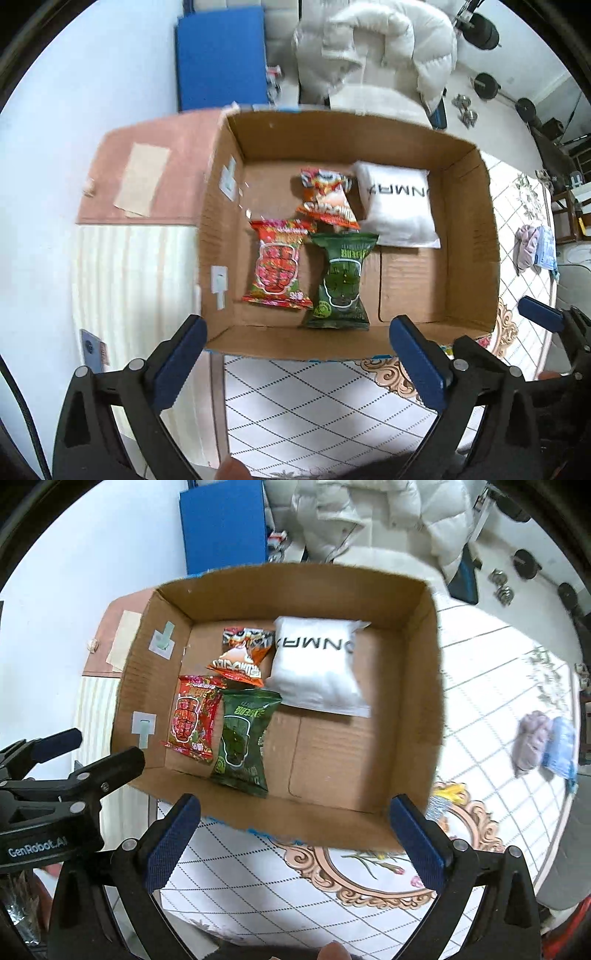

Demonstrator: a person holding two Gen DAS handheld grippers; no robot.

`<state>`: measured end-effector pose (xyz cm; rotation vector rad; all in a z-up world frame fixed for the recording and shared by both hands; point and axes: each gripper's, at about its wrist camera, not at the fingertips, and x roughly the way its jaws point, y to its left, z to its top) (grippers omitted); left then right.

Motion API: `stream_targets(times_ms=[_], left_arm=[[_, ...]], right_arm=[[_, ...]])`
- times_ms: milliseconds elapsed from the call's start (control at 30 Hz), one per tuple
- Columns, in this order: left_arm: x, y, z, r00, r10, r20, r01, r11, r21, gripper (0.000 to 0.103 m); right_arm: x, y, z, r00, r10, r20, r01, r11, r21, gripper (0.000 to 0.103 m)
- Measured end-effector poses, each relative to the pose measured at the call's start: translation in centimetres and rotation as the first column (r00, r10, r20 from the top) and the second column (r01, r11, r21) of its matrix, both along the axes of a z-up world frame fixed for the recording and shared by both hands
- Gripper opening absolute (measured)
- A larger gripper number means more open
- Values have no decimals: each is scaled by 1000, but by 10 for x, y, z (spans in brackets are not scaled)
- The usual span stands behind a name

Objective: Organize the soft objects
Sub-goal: 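Place both packets into the box beside the white pouch and release, then grasp the lilac sock with the left gripper while the right grasps the blue milk pouch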

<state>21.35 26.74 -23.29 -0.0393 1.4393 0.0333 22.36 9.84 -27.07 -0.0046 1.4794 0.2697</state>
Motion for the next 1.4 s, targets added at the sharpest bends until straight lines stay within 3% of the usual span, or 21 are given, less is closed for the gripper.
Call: stream_targets(times_ms=[133,467,733,967,1200,1400], left_arm=[[-19,-8,28,995,2,96,-6,999,34,101],[-56,-27,90,970,-14,242,3,999,44,101],[-73,-41,114,958,-23,284,14,999,35,101],[-63,-68,112,965,-31,260,20,999,46,101],[-20,-158,86,971,-117,207,127,991,-34,101],[47,-280,28,964,-246,101,257,959,-120,101]], right_arm=[[-16,-13,27,997,-15,72,16,1000,-8,103],[-55,-36,86,983,-25,180,27,1000,-5,103],[-76,-44,119,969,-21,248,20,1000,5,103],[-76,-66,117,971,-47,233,32,997,65,103],[-59,-175,93,966,-207,158,199,978,63,103],[-20,-325,52,902,-416,114,422,906,-36,103]])
